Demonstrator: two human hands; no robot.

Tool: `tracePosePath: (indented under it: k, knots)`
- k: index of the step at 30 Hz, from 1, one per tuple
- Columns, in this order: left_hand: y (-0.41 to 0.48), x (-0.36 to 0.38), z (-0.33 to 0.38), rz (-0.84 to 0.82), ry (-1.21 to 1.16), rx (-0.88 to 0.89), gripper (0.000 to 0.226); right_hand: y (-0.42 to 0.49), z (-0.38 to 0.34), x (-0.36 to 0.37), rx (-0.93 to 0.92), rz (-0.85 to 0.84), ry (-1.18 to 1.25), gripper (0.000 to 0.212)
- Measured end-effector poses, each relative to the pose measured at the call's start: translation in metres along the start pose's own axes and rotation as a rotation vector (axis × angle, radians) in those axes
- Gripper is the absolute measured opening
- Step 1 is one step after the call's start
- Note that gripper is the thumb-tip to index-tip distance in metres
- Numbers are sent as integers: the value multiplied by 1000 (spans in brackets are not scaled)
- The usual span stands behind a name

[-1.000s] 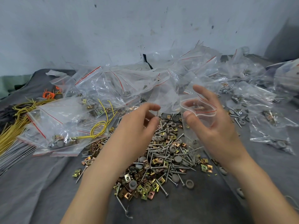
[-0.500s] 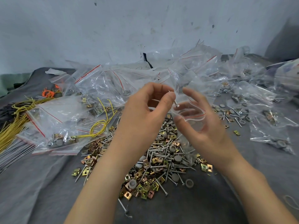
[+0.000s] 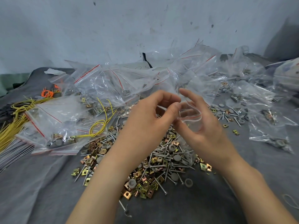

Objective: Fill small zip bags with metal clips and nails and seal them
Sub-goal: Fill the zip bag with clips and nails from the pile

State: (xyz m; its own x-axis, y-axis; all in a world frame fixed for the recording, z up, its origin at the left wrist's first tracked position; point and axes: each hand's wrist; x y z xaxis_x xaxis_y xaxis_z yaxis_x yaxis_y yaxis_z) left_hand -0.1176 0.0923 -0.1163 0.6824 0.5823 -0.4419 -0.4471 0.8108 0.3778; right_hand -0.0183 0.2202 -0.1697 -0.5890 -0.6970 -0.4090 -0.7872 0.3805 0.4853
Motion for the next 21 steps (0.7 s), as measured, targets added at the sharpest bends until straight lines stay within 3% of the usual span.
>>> tracePosePath:
  k: [9,14,17,21]
  knots:
    - [0,0,-1,-1,-14,-5,10,1,1,0,4,-3,19,58]
    - [2,-9,-7,112,-12,5,10,1,0,-2,14,16,52,56]
    - [1,-18,-22,120,48,-91,10,0,-1,-5,18,27,74,55]
    - [-7,-27,-48,-24,359,-287,14,-1,-1,-10,37,42,72,55]
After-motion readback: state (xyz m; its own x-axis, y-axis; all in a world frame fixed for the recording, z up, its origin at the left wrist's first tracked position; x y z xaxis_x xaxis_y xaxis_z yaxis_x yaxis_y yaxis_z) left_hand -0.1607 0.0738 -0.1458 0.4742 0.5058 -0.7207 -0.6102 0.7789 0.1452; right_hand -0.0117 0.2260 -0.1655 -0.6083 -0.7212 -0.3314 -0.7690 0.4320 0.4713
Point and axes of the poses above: each hand's wrist, its own y-axis towards the middle knuckle, its own x-axis out of the palm, z = x × y, and after that the axes turned 7 degrees about -z, right-handed
